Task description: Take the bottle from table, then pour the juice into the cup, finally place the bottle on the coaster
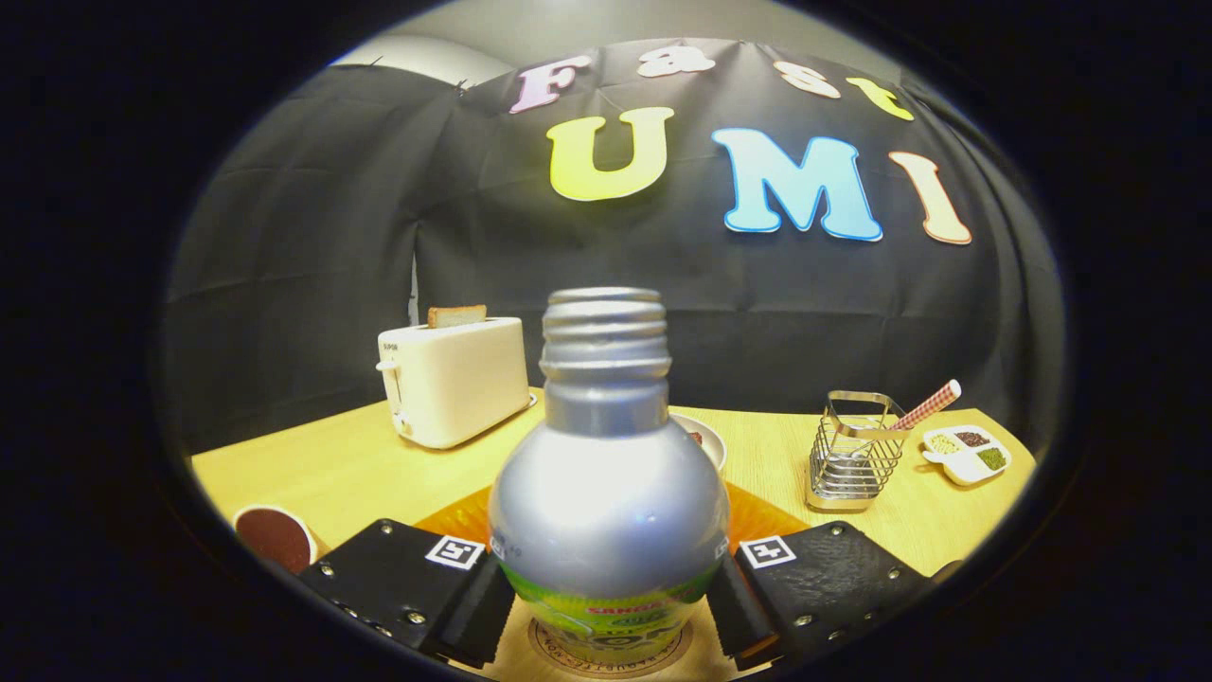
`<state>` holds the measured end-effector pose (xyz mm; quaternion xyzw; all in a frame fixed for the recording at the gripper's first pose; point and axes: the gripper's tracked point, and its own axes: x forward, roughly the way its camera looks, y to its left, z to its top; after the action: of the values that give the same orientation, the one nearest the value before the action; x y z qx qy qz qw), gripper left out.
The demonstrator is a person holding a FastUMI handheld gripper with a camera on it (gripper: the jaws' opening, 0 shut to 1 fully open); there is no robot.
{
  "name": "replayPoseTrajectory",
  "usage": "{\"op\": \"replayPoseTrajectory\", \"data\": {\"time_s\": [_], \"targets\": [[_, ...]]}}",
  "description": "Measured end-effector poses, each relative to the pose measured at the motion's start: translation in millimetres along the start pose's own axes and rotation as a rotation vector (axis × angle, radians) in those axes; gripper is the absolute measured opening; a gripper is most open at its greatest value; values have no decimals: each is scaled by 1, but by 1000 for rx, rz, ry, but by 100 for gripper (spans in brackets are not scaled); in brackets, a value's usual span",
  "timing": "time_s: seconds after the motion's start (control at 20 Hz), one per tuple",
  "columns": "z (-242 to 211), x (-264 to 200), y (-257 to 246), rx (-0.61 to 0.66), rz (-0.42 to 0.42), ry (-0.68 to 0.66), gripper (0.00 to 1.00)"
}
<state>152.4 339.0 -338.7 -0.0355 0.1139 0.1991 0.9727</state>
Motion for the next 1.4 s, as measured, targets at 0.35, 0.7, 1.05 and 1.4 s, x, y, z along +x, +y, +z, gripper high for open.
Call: {"op": "replayPoseTrajectory", "data": {"time_s": [0.35,0.7,1.05,1.4], "targets": [[4,-5,4,56,43,-39,94],[81,-70,-24,44,-9,-129,99],[193,-191,-78,-33,-126,-193,99],[271,-301,-120,-13,-264,-266,99]]}}
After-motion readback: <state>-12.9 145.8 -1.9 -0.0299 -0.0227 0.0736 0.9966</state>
